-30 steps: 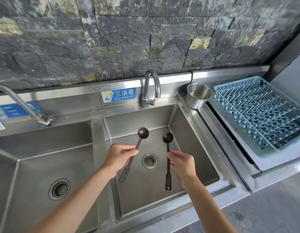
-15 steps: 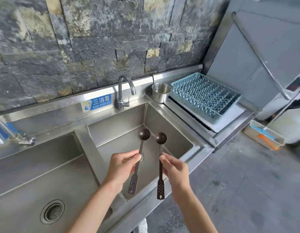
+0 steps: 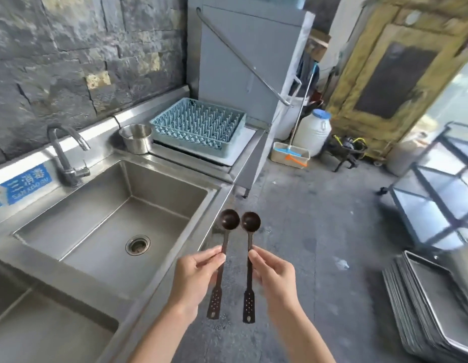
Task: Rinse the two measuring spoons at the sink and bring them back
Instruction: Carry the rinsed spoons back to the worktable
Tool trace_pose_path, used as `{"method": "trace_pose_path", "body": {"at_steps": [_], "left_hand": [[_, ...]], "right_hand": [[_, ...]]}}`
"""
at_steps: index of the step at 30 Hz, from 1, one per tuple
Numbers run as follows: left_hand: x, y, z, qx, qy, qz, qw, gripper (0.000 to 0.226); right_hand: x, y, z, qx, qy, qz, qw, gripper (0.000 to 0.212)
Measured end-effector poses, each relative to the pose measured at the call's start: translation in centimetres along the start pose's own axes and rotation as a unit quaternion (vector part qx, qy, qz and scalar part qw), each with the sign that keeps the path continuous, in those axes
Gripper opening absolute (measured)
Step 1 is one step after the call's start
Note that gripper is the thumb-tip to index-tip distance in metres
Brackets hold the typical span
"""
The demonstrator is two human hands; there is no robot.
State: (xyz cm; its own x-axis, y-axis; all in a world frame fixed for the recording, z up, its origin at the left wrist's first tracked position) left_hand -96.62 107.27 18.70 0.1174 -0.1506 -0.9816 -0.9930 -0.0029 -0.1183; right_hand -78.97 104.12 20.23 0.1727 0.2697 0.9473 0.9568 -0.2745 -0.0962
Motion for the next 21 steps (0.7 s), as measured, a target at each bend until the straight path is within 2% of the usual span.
{"method": "trace_pose_path", "body": {"at_steps": [6, 13, 19, 21], "left_hand": [[2.0, -9.7, -3.7, 0.085, 0.039, 0.014, 0.996, 0.025], [4.6, -24.4, -11.7, 0.231, 0.072, 0.029, 0.97, 0.021], [7.5, -36.5, -21.6, 0.347, 0.107, 0.033, 0.931, 0.019], [8.3, -40.3, -24.9, 0.385, 0.115, 0.035, 0.915, 0.019]], "right_hand": [[-1.3, 11.6, -5.3, -0.131, 0.019, 0.026, 0.991, 0.018], [-2.7, 26.2, -15.5, -0.249, 0.031, 0.071, 0.965, 0.025], [-5.6, 38.9, -25.2, -0.371, 0.024, 0.123, 0.92, 0.017], [-6.6, 43.0, -28.3, -0.41, 0.018, 0.142, 0.901, 0.022]]}}
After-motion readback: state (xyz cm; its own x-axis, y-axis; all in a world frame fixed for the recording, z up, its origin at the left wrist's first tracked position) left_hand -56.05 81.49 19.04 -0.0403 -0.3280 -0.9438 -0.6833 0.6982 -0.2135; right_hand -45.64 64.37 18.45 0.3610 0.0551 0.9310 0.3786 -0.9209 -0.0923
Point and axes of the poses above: each hand's wrist, its own z-axis towards the middle knuckle, its own y-axis out of the back of the hand, x = y × z, the point moved 4 cm from there along z, towards the middle knuckle, and after that the axes turned 6 degrees about -y, right-handed, at the moved point
